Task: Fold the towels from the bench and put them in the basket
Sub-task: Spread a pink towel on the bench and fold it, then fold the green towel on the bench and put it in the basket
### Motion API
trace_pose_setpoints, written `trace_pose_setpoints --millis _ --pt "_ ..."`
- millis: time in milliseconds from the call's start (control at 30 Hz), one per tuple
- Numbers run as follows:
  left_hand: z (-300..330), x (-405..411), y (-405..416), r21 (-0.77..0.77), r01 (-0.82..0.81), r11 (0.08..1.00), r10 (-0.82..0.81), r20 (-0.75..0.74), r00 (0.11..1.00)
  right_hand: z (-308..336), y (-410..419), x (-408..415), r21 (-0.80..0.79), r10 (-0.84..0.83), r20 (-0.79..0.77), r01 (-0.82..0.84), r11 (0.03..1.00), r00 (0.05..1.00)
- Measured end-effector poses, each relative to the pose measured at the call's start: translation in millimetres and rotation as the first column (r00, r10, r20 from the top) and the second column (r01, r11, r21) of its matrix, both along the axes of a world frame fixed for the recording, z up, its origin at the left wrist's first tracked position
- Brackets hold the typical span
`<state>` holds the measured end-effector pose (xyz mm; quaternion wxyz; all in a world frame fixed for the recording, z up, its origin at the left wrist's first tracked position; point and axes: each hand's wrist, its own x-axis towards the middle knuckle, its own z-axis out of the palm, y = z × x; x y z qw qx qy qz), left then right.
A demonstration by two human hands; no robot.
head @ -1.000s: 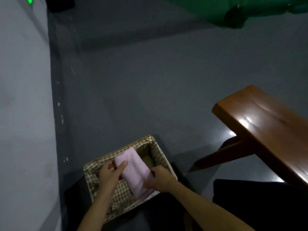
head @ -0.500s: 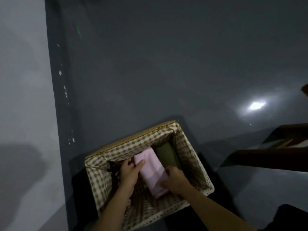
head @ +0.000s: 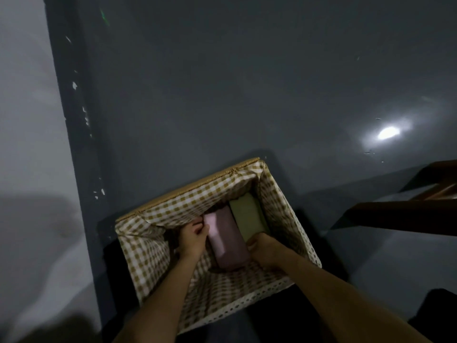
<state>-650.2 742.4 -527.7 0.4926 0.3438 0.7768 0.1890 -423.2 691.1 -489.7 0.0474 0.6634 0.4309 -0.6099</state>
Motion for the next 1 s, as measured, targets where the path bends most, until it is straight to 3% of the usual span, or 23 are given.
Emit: trace_pose_setpoints --millis 267,533,767,900,1000 --pt "120 27 -21 0.032 0.11 0.993 -0.115 0.194 0.974 106 -3 23 0.17 0.027 0.043 -0.033 0.985 0.999" --pt "314 125 -22 0.315 0.24 0.918 -0.353 0.376 0.857 309 -52 111 0.517 0.009 0.179 -0.102 0.85 0.984" --pt "469 251 -84 0.439 0.277 0.855 -0.506 0.584 0.635 453 -164 225 0.716 -0.246 0.308 -0.053 0.696 0.919" --pt "535 330 -149 0.47 0.362 0.805 -0.592 0.668 0.451 499 -260 279 0.776 -0.452 0.408 -0.04 0.63 0.793" --pt "560 389 -201 0.51 0.451 0.733 -0.668 0.662 0.338 517 -337 311 0.769 -0.567 0.479 -0.008 0.64 0.67"
